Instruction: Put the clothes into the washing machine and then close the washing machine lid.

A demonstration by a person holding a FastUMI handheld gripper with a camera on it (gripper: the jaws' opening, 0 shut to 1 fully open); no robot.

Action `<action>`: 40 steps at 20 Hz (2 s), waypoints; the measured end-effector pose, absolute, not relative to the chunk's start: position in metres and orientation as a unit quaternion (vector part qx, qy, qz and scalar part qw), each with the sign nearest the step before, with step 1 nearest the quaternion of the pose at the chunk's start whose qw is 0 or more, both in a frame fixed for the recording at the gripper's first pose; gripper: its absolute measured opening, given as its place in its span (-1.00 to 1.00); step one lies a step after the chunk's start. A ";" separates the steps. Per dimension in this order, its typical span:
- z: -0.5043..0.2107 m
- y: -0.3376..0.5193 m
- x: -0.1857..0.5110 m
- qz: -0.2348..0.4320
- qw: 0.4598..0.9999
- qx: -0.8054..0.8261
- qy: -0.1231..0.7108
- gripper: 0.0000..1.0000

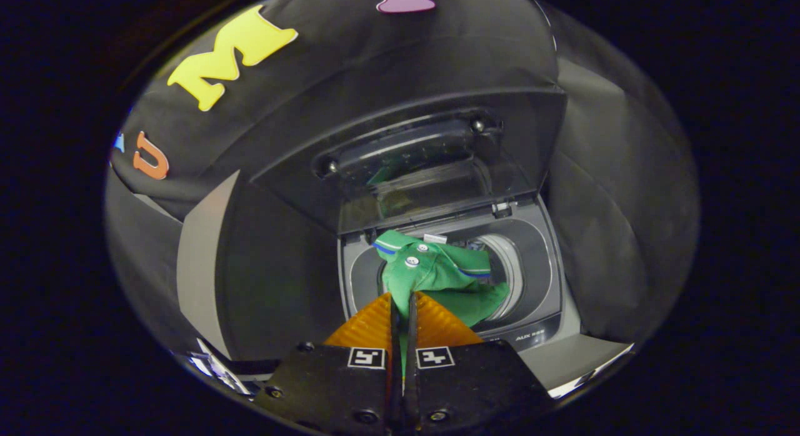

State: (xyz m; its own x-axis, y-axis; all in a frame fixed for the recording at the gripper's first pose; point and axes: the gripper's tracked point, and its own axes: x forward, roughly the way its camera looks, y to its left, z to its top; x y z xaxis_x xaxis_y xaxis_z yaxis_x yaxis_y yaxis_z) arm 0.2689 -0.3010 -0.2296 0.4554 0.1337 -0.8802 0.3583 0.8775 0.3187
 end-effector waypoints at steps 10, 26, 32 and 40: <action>-0.328 -0.322 0.281 -0.130 0.832 0.253 0.477 -0.90; -0.411 -0.324 0.279 -0.167 0.817 0.243 0.496 -0.86; -0.391 -0.318 0.275 -0.157 0.829 0.227 0.487 -0.71; -0.300 -0.316 0.291 -0.141 0.882 0.185 0.410 0.54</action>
